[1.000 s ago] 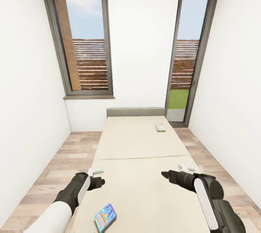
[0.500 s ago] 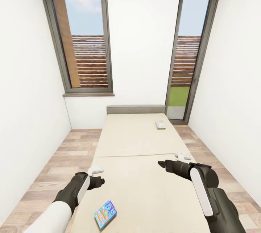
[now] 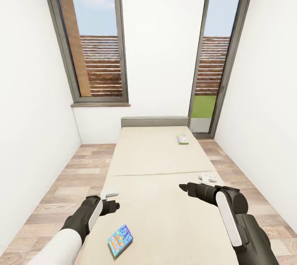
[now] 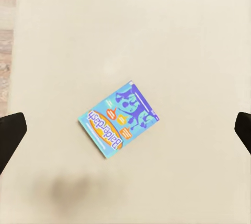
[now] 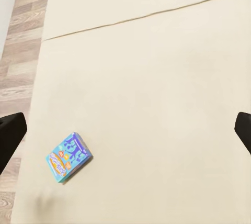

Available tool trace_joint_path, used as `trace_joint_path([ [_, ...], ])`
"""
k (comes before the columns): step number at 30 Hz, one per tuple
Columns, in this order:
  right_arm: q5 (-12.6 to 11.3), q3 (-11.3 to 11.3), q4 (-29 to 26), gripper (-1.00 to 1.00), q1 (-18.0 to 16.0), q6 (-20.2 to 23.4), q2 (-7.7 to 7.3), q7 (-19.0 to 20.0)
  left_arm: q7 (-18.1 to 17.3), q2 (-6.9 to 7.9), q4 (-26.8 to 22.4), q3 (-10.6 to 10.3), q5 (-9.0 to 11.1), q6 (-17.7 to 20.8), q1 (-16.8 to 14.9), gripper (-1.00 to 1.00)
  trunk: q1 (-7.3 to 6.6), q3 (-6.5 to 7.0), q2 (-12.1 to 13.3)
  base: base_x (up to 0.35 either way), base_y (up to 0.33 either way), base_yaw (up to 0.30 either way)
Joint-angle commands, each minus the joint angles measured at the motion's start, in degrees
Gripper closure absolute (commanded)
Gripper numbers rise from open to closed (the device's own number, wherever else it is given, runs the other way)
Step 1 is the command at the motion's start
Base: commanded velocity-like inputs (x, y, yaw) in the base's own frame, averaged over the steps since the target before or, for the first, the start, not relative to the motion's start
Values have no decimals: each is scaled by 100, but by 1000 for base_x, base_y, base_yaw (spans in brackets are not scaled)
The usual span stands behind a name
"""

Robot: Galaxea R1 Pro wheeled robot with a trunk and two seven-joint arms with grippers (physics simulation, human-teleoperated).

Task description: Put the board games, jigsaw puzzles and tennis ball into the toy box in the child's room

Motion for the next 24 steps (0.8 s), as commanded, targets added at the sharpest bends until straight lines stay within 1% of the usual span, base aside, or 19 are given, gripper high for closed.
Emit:
trace_joint_path([
  [1,0,-10,-10,-100,-6,28,5,6,10,-10,-11,31,29,35,-8,-100,4,-24,-15,0,0,0],
  [3,1,-11,-23,-100,-6,28,5,7,7,-19,-13,35,36,41,-35,-100,4,-43,-15,0,0,0],
  [5,-1,-14,-18,-100,-6,28,5,8,13,-26,-14,39,40,59,-141,-100,4,-61,-15,0,0,0],
  [10,-3,-10,-37,-100,-6,28,5,3,16,-27,-14,36,49,188,-643,-100,4,-108,-15,0,0,0],
  [11,-3,-9,-40,-100,-6,28,5,2,15,-26,-14,35,49,297,-812,-100,4,-118,-15,0,0,0],
  [12,-3,-9,-41,-100,-6,28,5,1,13,-26,-14,35,48,367,-895,-100,4,-127,-15,0,0,0],
  [14,-3,-9,-44,-100,-6,28,5,2,-1,-25,-14,34,51,695,-1176,-100,4,-146,-15,0,0,0],
  [16,-3,-8,-45,-100,-6,28,5,1,-4,-28,-14,34,52,882,-1314,-100,4,-165,-15,0,0,0],
  [20,-3,-13,-47,-100,-11,28,5,4,2,-32,-5,29,49,1023,-1471,-100,4,-202,-15,0,0,0],
  [24,2,-16,-53,-100,-21,28,5,4,7,-33,42,19,18,1027,-1516,-100,4,-240,-15,0,0,0],
])
